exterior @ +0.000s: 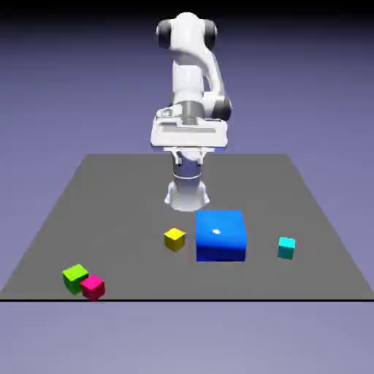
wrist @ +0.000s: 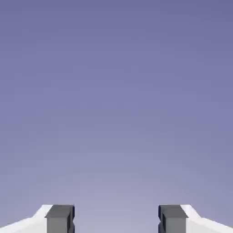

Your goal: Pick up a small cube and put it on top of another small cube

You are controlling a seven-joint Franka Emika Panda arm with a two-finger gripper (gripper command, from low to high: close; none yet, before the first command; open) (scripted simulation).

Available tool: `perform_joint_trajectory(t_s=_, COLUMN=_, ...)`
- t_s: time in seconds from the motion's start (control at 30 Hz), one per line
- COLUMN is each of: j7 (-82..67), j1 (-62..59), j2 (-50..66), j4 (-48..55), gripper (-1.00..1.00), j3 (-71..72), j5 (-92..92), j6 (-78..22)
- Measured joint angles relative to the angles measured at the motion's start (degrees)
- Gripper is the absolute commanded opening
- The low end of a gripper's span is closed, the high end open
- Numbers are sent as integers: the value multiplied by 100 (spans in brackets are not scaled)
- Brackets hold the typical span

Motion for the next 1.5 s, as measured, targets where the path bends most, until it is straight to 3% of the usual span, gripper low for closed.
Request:
perform_joint_trajectory(t_s=0.83, j7=-529, j1=1477, j2=5191, j4=2929, gripper=0, j3=2782, j5=-2285, j6=-3746)
perform_joint_trajectory(t_s=1.03, j7=-46, j1=1820, j2=6069, j4=2974, gripper=0, j3=2248, j5=-3023, j6=-3059)
perform_joint_trajectory(t_s=1.07, j7=-28, j1=1832, j2=6100, j4=2975, gripper=-100, j3=2227, j5=-3050, j6=-3032)
perform_joint_trajectory(t_s=1.27, j7=-528, j1=1503, j2=5271, j4=2957, gripper=-100, j3=2788, j5=-2315, j6=-3755)
perform_joint_trajectory(t_s=1.37, j7=-463, j1=1781, j2=5135, j4=3034, gripper=-100, j3=2283, j5=-1626, j6=-3377)
perform_joint_trajectory(t_s=1.5, j7=-131, j1=1438, j2=4403, j4=2389, gripper=-100, j3=1453, j5=-956, j6=-3231)
